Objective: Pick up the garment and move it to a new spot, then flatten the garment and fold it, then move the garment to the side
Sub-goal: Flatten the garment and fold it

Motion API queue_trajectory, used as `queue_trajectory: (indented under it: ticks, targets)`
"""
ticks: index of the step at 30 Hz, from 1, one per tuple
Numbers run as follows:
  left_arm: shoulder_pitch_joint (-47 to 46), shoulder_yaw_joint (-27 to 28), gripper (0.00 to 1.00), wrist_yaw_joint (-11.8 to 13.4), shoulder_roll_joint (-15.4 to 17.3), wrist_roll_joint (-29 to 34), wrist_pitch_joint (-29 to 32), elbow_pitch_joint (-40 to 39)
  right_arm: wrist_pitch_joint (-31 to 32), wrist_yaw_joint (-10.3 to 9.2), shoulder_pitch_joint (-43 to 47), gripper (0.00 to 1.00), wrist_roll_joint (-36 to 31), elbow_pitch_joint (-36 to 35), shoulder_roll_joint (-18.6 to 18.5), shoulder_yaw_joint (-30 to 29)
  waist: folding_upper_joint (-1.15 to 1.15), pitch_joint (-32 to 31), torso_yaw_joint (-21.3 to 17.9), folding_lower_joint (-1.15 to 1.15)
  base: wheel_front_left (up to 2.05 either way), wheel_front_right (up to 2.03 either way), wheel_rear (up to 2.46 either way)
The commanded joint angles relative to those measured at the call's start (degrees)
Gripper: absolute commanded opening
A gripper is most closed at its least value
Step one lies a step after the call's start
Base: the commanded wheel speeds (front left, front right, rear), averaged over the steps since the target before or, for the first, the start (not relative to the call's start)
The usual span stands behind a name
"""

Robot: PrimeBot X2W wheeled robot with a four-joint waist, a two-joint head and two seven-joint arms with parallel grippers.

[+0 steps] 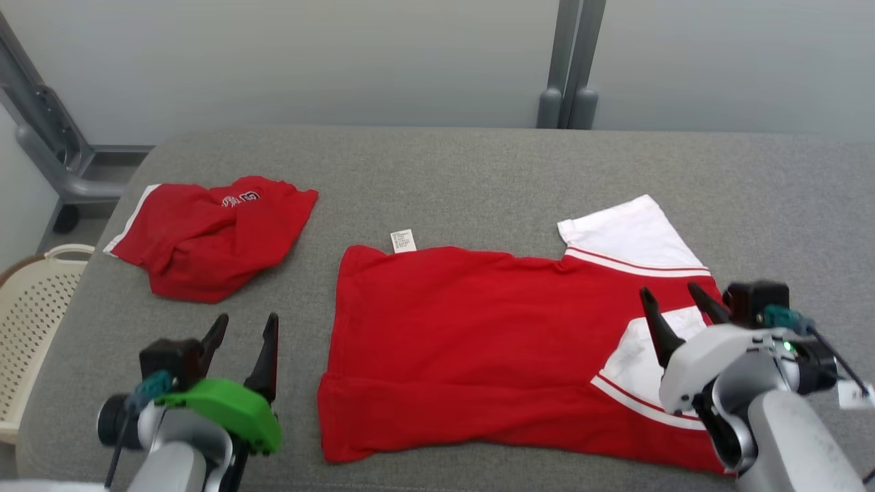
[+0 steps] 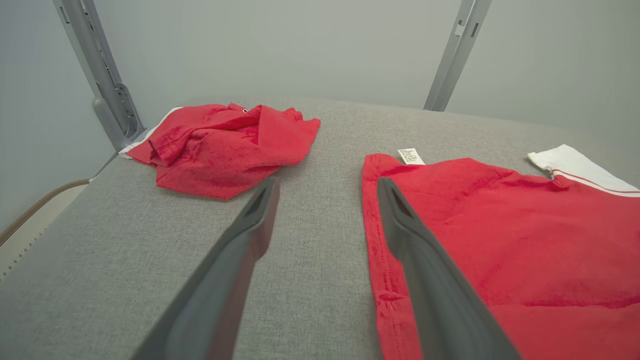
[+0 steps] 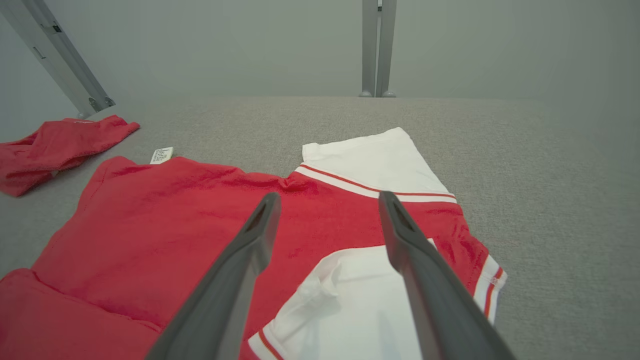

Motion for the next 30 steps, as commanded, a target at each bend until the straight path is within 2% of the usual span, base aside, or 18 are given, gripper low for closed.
queue_trajectory:
  ticks: [1,10,15,22,30]
  targets:
    - [-3.98,-0.85,1.00,-0.62,0.63,0.76,1.94,0.73,3.26,0.00,-3.19,1.00,1.06,-0.80,-1.80,1.47,0.00,2.91,-0.05,0.00,0.00,0.00,0.00]
    - [-25.84,-5.75,1.00,-3.37,1.25,0.48,19.29,9.76,24.32,-0.02,-23.48,1.00,8.25,-1.39,-14.21,12.51,0.00,14.95,-1.33,0.00,0.00,0.00,0.00]
    - [-35.15,-8.46,1.00,-4.08,0.77,-1.69,27.87,15.00,31.47,-0.02,-33.81,1.00,11.71,0.83,-20.17,20.34,0.00,19.51,-2.32,0.00,0.00,0.00,0.00]
    - [-43.80,-11.19,1.00,-4.29,-0.01,-2.94,36.78,20.40,33.59,-0.03,-44.37,1.00,14.03,4.70,-24.69,29.11,0.00,24.10,-3.09,0.00,0.00,0.00,0.00]
    - [-49.78,-13.53,1.00,-4.34,-0.78,-3.76,40.76,23.56,29.98,-0.02,-50.92,1.00,15.54,10.86,-25.34,32.91,0.00,27.04,-3.35,0.00,0.00,0.00,0.00]
